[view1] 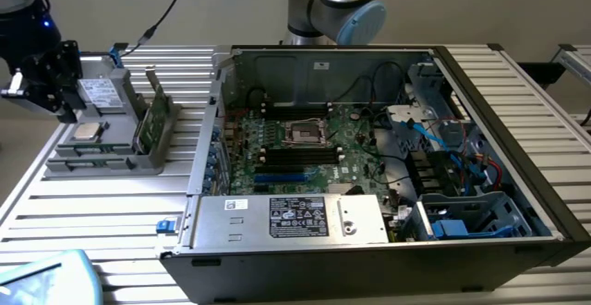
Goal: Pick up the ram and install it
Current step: 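Pick up the ram and move it above insertion slot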
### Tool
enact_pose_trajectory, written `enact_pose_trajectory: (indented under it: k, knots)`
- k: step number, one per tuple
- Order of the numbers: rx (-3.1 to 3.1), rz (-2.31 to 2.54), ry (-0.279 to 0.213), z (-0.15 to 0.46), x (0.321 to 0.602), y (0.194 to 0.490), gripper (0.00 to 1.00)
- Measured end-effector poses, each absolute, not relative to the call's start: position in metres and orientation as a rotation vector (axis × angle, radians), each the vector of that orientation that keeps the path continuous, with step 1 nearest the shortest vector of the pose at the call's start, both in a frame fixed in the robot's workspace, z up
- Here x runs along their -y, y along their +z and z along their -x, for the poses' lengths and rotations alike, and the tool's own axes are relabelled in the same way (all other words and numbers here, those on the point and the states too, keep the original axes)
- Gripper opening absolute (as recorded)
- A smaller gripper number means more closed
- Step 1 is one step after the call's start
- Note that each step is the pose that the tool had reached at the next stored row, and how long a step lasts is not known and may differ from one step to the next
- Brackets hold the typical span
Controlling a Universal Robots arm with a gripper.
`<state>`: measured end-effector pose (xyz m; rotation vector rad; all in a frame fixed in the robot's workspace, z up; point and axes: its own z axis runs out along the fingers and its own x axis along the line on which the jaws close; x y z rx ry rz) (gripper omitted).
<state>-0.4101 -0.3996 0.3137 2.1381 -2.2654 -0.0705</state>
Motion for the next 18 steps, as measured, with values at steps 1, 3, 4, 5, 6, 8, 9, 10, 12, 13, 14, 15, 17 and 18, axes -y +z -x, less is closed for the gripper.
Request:
enact_pose_trajectory:
  k: [1, 3, 4, 5, 6, 8, 9, 10, 12, 13, 14, 15, 17, 18]
  knots:
    - [2.269, -2.134, -0.072, 0.410, 0.400, 0.312, 0.37]
    - [2.277, -2.122, -0.075, 0.411, 0.400, 0.311, 0.37]
    - [2.281, -2.115, -0.078, 0.411, 0.400, 0.310, 0.37]
    - [2.286, -2.109, -0.082, 0.411, 0.400, 0.310, 0.37]
    - [2.291, -2.102, -0.084, 0.411, 0.400, 0.310, 0.37]
    - [2.301, -2.088, -0.087, 0.411, 0.400, 0.310, 0.37]
    - [2.306, -2.082, -0.089, 0.411, 0.400, 0.309, 0.37]
    - [2.310, -2.076, -0.090, 0.411, 0.400, 0.309, 0.37]
    - [2.314, -2.068, -0.096, 0.411, 0.401, 0.308, 0.37]
    - [2.315, -2.067, -0.099, 0.411, 0.401, 0.307, 0.37]
    - [2.316, -2.067, -0.102, 0.412, 0.402, 0.306, 0.37]
    - [2.317, -2.067, -0.105, 0.412, 0.403, 0.305, 0.37]
    - [2.317, -2.068, -0.110, 0.412, 0.405, 0.303, 0.37]
    - [2.317, -2.069, -0.112, 0.412, 0.406, 0.301, 0.37]
